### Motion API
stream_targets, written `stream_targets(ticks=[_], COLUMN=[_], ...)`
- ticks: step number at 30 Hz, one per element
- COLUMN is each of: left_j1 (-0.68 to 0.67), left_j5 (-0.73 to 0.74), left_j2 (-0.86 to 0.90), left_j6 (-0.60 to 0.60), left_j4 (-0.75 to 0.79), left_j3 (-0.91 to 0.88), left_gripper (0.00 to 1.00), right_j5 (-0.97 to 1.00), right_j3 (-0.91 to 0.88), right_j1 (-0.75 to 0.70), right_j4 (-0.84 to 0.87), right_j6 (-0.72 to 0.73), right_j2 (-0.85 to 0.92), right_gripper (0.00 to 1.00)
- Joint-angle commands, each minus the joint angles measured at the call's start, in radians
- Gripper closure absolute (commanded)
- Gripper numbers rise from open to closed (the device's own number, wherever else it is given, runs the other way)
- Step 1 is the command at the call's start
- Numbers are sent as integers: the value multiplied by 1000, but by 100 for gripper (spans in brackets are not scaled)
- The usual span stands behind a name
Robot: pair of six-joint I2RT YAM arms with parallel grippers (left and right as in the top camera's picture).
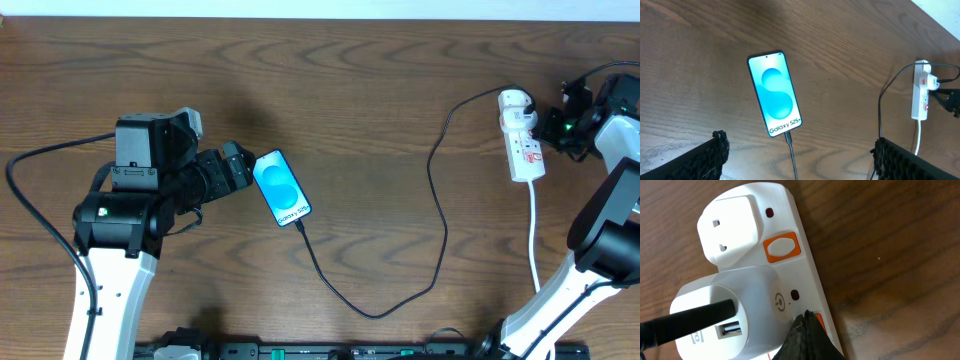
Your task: Plug charger to phone and switch on socket
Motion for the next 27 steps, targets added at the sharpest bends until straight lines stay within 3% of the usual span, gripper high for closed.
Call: stream_targets(ticks=[1, 27], left_j1=[1, 1], left_j5=[-9, -9], left_j2=[-7, -7], left_j6=[2, 2], left_j4=[0, 0], left_j3=[18, 18], left_gripper=[6, 6], right_j5=[-143, -188], right_j3=[-34, -35], right_j1=[82, 133], right_j4=[-29, -23], right_j6=[-19, -21], right_j2=[-5, -5], right_gripper=[99, 99])
